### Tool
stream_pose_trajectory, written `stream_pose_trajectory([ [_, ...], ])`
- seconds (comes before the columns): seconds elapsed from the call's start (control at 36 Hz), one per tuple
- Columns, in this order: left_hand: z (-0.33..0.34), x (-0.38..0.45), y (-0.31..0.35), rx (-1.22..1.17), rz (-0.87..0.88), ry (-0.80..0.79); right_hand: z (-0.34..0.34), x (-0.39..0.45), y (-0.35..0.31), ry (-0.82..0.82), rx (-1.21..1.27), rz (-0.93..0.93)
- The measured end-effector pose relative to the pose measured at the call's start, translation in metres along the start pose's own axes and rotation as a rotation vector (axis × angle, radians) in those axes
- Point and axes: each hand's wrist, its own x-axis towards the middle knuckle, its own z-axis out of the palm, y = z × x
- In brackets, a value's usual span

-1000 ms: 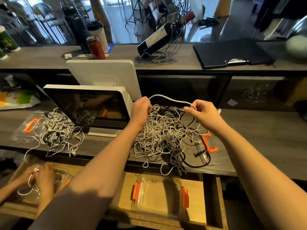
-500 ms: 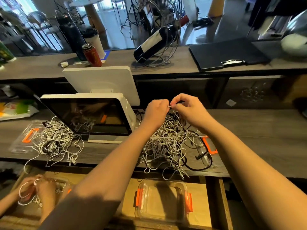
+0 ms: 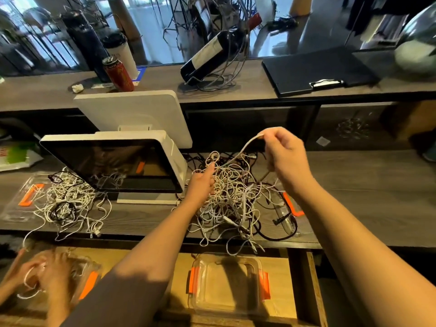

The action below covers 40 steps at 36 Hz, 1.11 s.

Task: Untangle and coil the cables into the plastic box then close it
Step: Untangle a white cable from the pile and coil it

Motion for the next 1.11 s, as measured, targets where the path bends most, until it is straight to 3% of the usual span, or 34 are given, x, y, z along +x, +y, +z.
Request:
stream_pose_trajectory([
  [0.11, -0.009, 0.004, 0.006, -0.155, -0.036, -0.11, -0.017, -0.001, -0.003, 0.096, 0.087, 0.008],
  [0.17, -0.018, 0.005, 0.025, -0.276, -0.013, -0.08, -0.025, -0.002, 0.003, 0.133, 0.03, 0.024],
  [0.25, -0.03, 0.004, 0.065, -0.277, 0.08, 0.018, -0.035, -0.003, 0.02, 0.14, -0.176, 0.101],
  [0.42, -0.022, -0.011, 0.138, 0.103, 0.335, 0.112, -0.029, 0.001, 0.028, 0.009, -0.327, 0.226],
  [0.56, -0.005, -0.021, 0.154, 0.356, 0.527, 0.041, -0.002, 0.004, -0.004, -0.09, -0.16, 0.02],
  [0.64, 0.003, -0.023, 0.151, 0.518, 0.568, 0.05, 0.007, 0.006, -0.015, -0.26, -0.062, 0.09],
  [0.72, 0.003, -0.024, 0.137, 0.438, 0.522, 0.023, 0.006, 0.005, -0.017, -0.279, 0.132, 0.211],
  [0.86, 0.011, -0.005, 0.078, 0.023, 0.234, -0.16, 0.0, -0.002, -0.022, -0.168, 0.18, 0.109],
  [0.97, 0.011, 0.011, 0.028, 0.083, 0.043, -0.243, -0.01, 0.002, -0.034, -0.119, 0.449, 0.168],
  [1.03, 0.008, 0.01, 0.014, 0.147, 0.017, -0.245, -0.017, 0.006, -0.038, -0.106, 0.474, 0.16],
  [1.11, -0.001, 0.009, 0.004, 0.024, -0.007, -0.211, -0.022, 0.007, -0.034, -0.095, 0.41, 0.173],
])
